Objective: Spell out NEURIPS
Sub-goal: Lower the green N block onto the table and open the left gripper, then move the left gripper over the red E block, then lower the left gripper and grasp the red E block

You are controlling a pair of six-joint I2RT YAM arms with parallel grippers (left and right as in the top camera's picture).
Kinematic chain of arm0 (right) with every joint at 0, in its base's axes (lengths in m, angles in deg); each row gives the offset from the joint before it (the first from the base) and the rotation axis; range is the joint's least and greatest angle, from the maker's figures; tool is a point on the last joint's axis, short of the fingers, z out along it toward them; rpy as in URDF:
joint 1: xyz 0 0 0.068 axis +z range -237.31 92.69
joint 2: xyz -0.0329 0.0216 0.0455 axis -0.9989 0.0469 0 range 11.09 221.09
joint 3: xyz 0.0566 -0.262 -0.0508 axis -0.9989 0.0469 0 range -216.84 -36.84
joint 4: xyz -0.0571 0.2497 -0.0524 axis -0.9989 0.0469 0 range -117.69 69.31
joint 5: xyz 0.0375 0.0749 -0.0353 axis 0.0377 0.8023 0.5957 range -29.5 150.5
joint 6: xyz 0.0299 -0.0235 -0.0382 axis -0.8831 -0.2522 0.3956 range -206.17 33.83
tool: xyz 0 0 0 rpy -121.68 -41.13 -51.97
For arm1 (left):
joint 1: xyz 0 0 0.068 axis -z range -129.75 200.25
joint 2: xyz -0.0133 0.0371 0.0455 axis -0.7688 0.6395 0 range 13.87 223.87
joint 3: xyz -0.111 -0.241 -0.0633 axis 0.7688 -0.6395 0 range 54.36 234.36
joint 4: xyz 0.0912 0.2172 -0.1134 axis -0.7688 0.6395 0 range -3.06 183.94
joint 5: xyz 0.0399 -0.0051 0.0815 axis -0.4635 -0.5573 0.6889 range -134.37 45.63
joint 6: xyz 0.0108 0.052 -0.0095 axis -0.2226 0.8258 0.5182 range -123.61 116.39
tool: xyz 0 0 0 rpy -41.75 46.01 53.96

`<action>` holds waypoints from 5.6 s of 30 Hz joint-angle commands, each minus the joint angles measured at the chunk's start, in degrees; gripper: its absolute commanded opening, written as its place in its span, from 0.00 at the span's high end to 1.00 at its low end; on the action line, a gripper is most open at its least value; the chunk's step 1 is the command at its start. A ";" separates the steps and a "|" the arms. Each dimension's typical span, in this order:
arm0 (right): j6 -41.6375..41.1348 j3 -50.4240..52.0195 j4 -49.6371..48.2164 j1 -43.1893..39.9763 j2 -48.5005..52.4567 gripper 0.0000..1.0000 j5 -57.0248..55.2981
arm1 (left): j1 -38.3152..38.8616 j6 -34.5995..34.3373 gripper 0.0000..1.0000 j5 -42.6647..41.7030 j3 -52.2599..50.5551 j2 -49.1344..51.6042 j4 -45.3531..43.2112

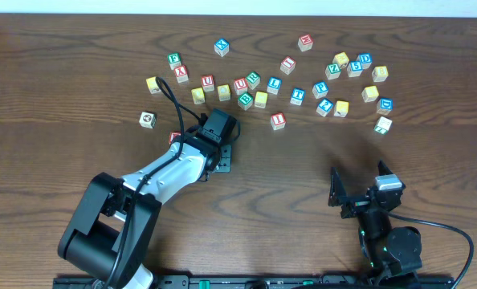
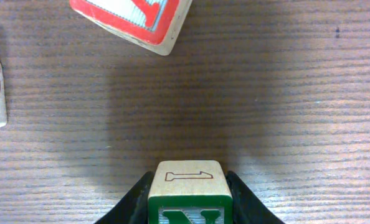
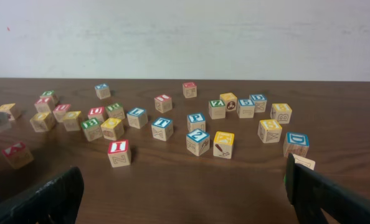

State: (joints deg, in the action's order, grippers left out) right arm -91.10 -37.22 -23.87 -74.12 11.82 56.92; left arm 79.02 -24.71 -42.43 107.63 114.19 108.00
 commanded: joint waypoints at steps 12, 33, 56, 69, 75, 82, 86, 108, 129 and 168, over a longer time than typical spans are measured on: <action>0.74 0.07 0.24 -0.46 -0.13 0.01 0.09 | 0.07 -0.37 0.55 0.48 0.26 -3.50 0.28; 0.74 0.07 0.24 -0.46 -0.13 0.01 0.09 | -3.80 9.33 0.03 0.46 2.69 -21.35 8.26; 0.74 0.07 0.24 -0.46 -0.13 0.01 0.11 | -23.23 16.22 0.02 -13.97 15.87 1.01 26.08; 0.74 0.07 0.24 -0.46 -0.13 0.01 0.09 | -23.23 16.94 0.02 -9.94 15.87 2.25 19.85; 0.74 0.07 0.24 -0.46 -0.13 0.01 0.09 | -23.23 19.63 0.02 -8.83 15.87 2.29 18.27; 0.74 0.07 0.24 -0.46 -0.09 0.01 0.09 | -23.23 21.51 0.02 -6.38 15.87 2.29 18.27; 0.74 0.07 0.24 -0.46 -0.09 0.01 0.09 | -23.23 21.51 0.03 -6.40 15.87 2.36 18.29; 0.74 0.07 0.24 -0.46 -0.09 0.01 0.09 | -23.23 21.51 0.05 -6.40 15.87 6.29 17.79; 0.74 0.07 0.24 -0.46 -0.09 0.01 0.09 | -23.19 21.53 0.06 -6.38 15.85 7.10 15.28; 0.74 0.07 0.24 -0.46 -0.09 0.01 0.09 | -23.19 21.46 0.10 -6.40 15.19 7.13 14.88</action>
State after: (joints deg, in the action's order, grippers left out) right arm -91.10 -37.22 -23.87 -74.12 11.82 56.92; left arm 55.92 -3.57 -49.97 122.76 121.14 122.84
